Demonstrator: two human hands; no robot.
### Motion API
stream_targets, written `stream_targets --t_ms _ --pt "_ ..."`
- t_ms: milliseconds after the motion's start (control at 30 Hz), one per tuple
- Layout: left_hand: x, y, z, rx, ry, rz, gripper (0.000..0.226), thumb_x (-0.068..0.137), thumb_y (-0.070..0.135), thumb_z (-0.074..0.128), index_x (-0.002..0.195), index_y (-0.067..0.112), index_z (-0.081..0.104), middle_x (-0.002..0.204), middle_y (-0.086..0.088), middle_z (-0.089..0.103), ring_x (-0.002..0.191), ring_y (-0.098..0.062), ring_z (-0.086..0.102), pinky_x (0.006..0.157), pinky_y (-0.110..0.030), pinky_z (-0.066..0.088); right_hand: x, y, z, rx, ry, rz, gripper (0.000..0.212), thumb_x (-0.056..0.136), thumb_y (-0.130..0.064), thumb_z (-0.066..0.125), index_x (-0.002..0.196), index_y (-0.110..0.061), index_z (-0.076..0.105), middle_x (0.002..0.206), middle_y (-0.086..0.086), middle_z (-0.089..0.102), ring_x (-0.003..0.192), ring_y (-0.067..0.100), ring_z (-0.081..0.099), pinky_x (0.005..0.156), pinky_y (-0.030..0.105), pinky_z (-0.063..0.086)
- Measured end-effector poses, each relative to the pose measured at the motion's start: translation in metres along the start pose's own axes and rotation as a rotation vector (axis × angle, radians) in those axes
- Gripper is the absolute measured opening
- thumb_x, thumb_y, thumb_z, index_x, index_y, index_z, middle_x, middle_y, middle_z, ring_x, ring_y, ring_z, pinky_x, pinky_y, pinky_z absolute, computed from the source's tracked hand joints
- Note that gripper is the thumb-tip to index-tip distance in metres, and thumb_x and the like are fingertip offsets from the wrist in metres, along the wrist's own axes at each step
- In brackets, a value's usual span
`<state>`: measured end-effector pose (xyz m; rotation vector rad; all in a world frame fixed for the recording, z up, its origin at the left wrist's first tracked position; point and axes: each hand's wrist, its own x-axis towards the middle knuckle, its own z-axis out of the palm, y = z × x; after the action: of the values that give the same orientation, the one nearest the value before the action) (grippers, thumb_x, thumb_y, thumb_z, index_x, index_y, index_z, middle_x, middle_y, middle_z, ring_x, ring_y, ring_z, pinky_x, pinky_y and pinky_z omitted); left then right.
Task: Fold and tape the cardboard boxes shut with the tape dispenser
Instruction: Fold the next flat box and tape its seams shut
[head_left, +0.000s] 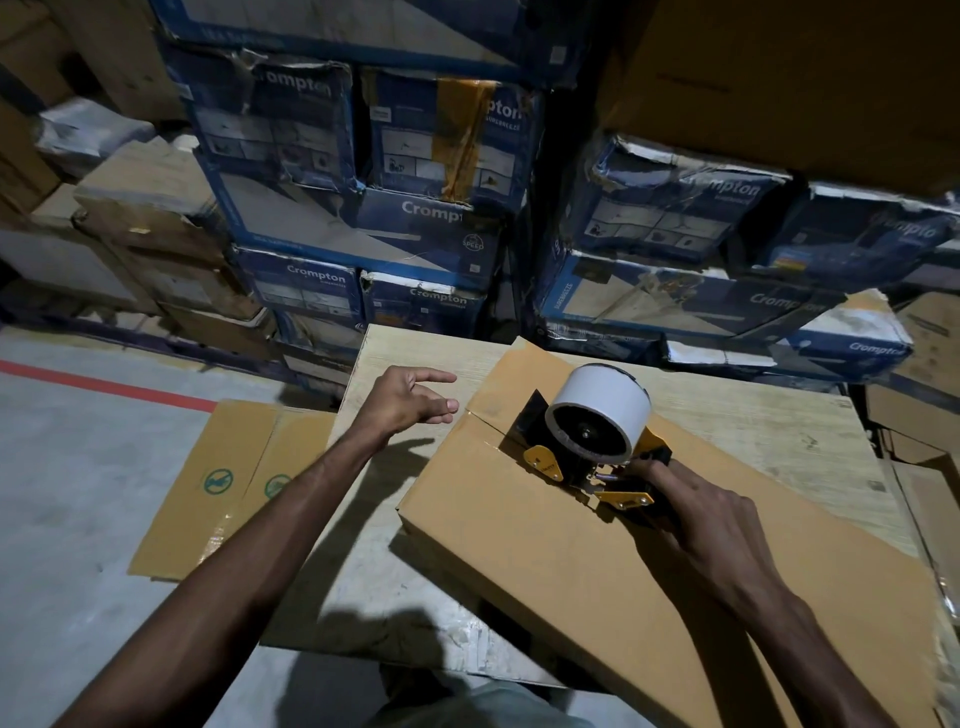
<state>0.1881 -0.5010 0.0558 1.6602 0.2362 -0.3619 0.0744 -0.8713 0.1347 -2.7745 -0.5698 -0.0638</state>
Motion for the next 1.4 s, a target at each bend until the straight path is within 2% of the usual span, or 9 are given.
stream_targets --t_ms 400,533,633,700,767,867,1067,1233,1400 --pt "0.019 -0.005 0.004 -0.333 -0.142 -0.372 0.03 0.089 -0.011 0.069 0.118 -0.003 0.07 0.103 -0.018 0.078 0.081 -0.016 0.078 0.064 -0.017 0.06 0.001 0.009 0.011 0.046 -0.026 0.084 0.05 0.087 -0.026 0.077 0.13 -0.042 0.055 0.115 -0.022 0.066 0.072 0.008 0.063 0.051 0.023 0.041" --pt "0.018 -0.016 0.002 -0.029 -0.096 -0.34 0.072 0.05 0.037 0.099 0.106 -0.003 0.076 0.089 -0.013 0.075 0.063 -0.008 0.062 0.057 -0.017 0.052 -0.001 0.013 0.013 0.039 -0.025 0.081 0.049 0.089 -0.03 0.075 0.132 -0.042 0.055 0.119 -0.021 0.067 0.076 0.008 0.066 0.053 0.029 0.05" --pt "0.004 -0.04 0.014 -0.025 -0.033 -0.35 0.082 0.046 0.065 0.097 0.095 0.003 0.078 0.09 -0.014 0.077 0.08 -0.019 0.06 0.092 -0.039 0.056 -0.002 0.015 0.015 0.032 -0.03 0.085 0.045 0.09 -0.036 0.071 0.132 -0.043 0.054 0.12 -0.021 0.066 0.081 0.01 0.068 0.057 0.036 0.054" --pt "-0.006 -0.051 0.025 -0.109 0.074 -0.282 0.073 0.055 0.064 0.095 0.093 0.004 0.077 0.095 -0.017 0.078 0.085 -0.024 0.064 0.094 -0.044 0.055 -0.004 0.013 0.018 0.034 -0.034 0.096 0.045 0.091 -0.036 0.071 0.132 -0.043 0.055 0.121 -0.021 0.066 0.083 0.011 0.068 0.058 0.036 0.054" --pt "-0.01 -0.051 0.031 -0.157 0.16 -0.101 0.043 0.071 0.037 0.095 0.096 0.007 0.078 0.091 -0.012 0.076 0.084 -0.023 0.067 0.079 -0.035 0.057 -0.004 0.013 0.019 0.031 -0.028 0.105 0.046 0.09 -0.035 0.072 0.132 -0.043 0.055 0.12 -0.02 0.066 0.081 0.01 0.067 0.057 0.035 0.053" --pt "-0.017 -0.037 0.03 -0.058 0.109 0.078 0.026 0.091 0.001 0.074 0.113 0.014 0.078 0.105 0.0 0.08 0.101 -0.015 0.074 0.087 -0.022 0.057 -0.004 0.012 0.019 0.028 -0.03 0.093 0.046 0.091 -0.034 0.073 0.132 -0.043 0.054 0.121 -0.02 0.066 0.079 0.01 0.067 0.056 0.034 0.053" --pt "-0.037 -0.018 0.031 0.148 -0.08 -0.008 0.041 0.11 0.044 0.043 0.147 0.033 0.058 0.149 0.013 0.057 0.138 -0.007 0.052 0.12 -0.035 0.037 -0.003 0.009 0.014 0.019 -0.066 0.093 0.047 0.093 -0.039 0.07 0.135 -0.048 0.05 0.129 -0.026 0.061 0.085 0.008 0.067 0.059 0.029 0.05" --pt "-0.061 -0.015 0.063 0.886 -0.07 0.311 0.068 0.11 0.055 0.024 0.166 0.029 -0.005 0.17 0.015 -0.008 0.159 -0.01 -0.002 0.127 -0.035 0.009 -0.002 0.005 0.004 0.023 -0.097 0.038 0.042 0.095 -0.04 0.062 0.135 -0.044 0.049 0.125 -0.017 0.067 0.083 0.012 0.068 0.057 0.025 0.039" --pt "-0.051 -0.024 0.069 1.111 -0.064 0.459 0.064 0.111 0.051 0.017 0.167 0.023 0.001 0.172 0.012 -0.009 0.158 -0.009 -0.014 0.129 -0.035 0.01 0.0 0.006 0.005 -0.044 -0.144 -0.009 0.044 0.094 -0.048 0.046 0.137 -0.041 0.047 0.124 -0.01 0.068 0.084 0.017 0.068 0.058 0.029 0.045"
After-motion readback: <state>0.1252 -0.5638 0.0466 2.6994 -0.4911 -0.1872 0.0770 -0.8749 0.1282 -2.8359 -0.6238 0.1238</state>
